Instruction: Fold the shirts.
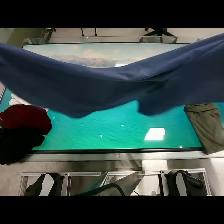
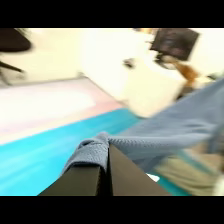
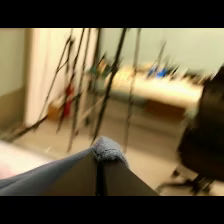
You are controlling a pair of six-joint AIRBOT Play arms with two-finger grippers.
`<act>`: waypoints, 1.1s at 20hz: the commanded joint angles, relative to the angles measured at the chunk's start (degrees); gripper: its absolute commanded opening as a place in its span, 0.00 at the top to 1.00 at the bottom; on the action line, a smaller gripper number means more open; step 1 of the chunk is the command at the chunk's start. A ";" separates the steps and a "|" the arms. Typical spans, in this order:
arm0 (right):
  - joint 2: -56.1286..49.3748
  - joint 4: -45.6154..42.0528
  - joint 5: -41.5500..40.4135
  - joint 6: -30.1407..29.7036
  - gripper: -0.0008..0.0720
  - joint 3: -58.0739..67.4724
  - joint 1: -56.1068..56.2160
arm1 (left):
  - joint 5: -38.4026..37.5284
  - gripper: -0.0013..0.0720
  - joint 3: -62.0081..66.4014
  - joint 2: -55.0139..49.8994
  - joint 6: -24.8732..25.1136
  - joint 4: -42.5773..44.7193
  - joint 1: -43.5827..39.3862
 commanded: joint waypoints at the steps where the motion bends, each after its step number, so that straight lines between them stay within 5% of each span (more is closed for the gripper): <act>1: 5.27 -0.04 -3.43 -1.29 0.95 0.52 -3.56 | 1.95 0.96 9.22 2.21 -1.73 10.60 5.27; 4: -1.95 2.64 5.86 0.02 0.95 0.26 -3.48 | 0.02 0.96 9.51 -4.35 -1.68 12.94 -1.79; 6: -8.63 5.18 11.74 -0.04 0.95 -1.55 -3.13 | -0.04 0.96 9.51 -10.21 -1.70 21.94 -11.06; 11: -24.79 5.44 11.69 -2.60 0.95 -10.34 3.69 | 4.61 0.96 9.53 -29.38 -1.86 37.03 -28.74; 18: -53.11 7.87 0.11 -3.87 0.96 -11.72 9.81 | 14.10 0.96 9.62 -53.00 -2.21 42.93 -28.65; 22: -62.47 10.38 0.98 -1.40 0.95 -6.32 8.59 | 10.58 0.96 16.76 -60.94 -4.09 42.97 -26.69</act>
